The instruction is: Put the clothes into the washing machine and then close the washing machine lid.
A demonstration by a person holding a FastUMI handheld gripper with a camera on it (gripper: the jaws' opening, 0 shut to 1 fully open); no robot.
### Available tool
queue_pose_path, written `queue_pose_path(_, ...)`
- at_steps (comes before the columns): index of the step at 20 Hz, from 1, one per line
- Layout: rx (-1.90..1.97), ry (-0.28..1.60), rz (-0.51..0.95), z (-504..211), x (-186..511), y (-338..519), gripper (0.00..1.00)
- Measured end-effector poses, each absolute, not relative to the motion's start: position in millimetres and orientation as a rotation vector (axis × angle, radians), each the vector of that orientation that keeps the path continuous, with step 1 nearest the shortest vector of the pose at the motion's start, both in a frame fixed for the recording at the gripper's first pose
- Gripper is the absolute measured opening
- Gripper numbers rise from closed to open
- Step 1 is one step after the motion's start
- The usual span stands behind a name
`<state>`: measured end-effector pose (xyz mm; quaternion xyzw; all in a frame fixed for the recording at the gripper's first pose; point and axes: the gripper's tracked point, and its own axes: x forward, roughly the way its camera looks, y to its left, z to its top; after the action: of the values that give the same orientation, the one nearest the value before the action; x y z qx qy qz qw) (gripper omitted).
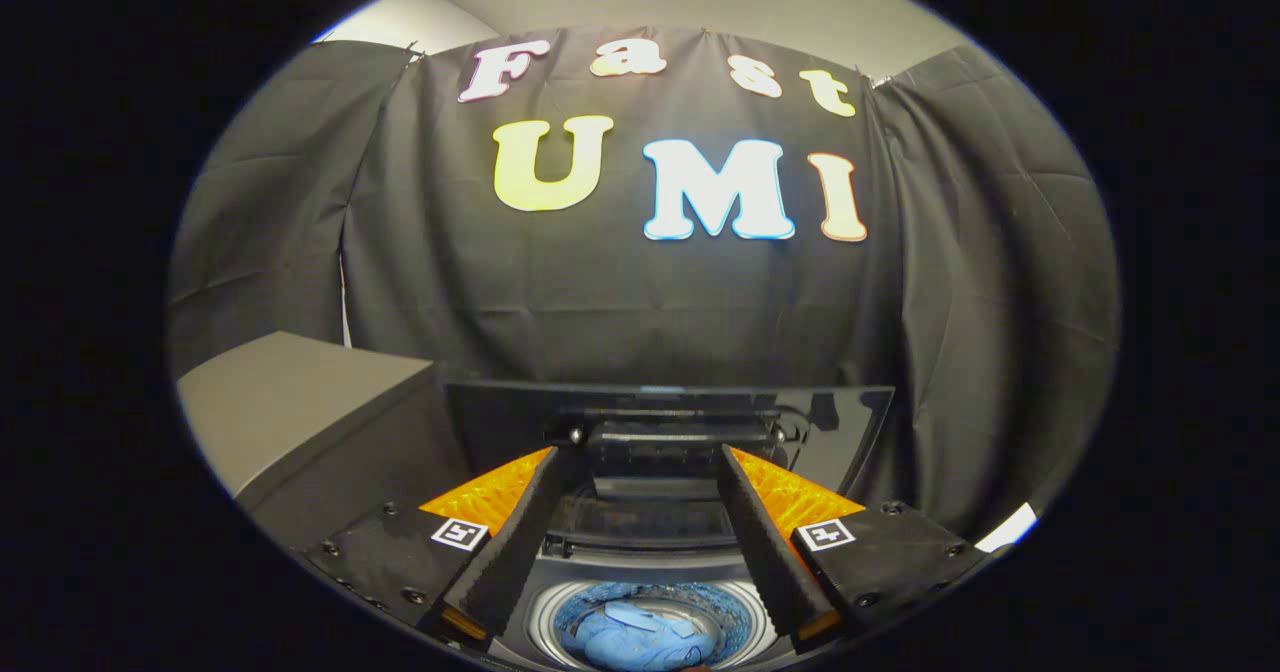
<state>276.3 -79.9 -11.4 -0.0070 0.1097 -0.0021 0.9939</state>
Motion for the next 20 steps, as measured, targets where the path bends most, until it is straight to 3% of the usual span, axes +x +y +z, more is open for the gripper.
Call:
queue_pose_path(7, -0.007, 0.161, -0.016, 12, 323, -86, 0.96)
queue_pose_path(20, 0.082, 0.154, -0.027, -6, 399, -100, 0.96)
